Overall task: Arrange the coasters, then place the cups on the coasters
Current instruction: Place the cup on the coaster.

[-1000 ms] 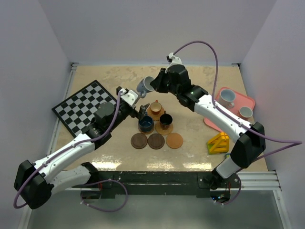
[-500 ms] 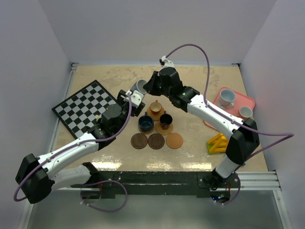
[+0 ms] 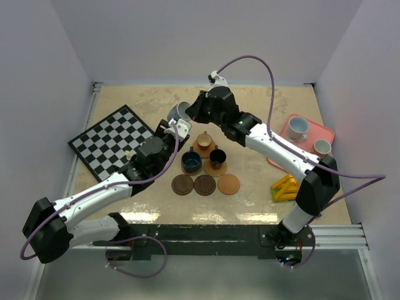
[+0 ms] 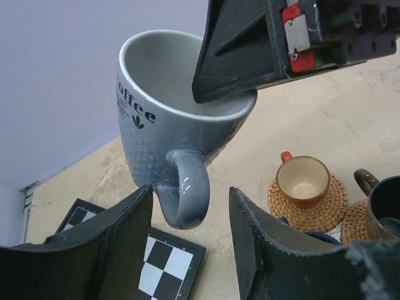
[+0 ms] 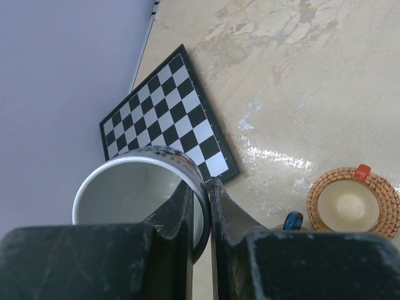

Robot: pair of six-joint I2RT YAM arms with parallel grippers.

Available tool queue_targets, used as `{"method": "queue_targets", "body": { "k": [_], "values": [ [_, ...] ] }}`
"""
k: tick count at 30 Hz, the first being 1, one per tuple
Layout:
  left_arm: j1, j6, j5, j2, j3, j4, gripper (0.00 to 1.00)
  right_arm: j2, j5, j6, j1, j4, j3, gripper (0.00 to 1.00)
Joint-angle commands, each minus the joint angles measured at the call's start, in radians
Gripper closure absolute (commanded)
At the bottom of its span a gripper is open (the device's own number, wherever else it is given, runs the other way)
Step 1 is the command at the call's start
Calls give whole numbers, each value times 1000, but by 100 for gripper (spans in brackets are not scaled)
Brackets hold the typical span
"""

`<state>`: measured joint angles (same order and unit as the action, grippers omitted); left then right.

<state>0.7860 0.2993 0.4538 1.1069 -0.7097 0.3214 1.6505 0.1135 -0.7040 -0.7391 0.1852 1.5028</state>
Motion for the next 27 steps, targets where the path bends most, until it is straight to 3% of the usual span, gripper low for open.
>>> {"method": "queue_targets", "body": {
  "k": [1, 6, 14, 21, 27],
  "values": [
    [4, -3, 13, -12, -24, 51, 45, 8, 20, -17, -13, -76, 50, 100],
    [6, -12, 17, -10, -25, 54, 45, 29, 41, -6, -29, -58, 63, 100],
    [4, -34, -23, -10, -30, 13, 100, 26, 26, 3, -39, -64, 57, 100],
    [4, -130, -124, -68, -39, -51, 100, 14, -44, 46, -39, -76, 37, 99],
    [2, -207, -211, -122, -34, -119, 100, -6, -136, 101, -39, -79, 1, 80]
  ]
}}
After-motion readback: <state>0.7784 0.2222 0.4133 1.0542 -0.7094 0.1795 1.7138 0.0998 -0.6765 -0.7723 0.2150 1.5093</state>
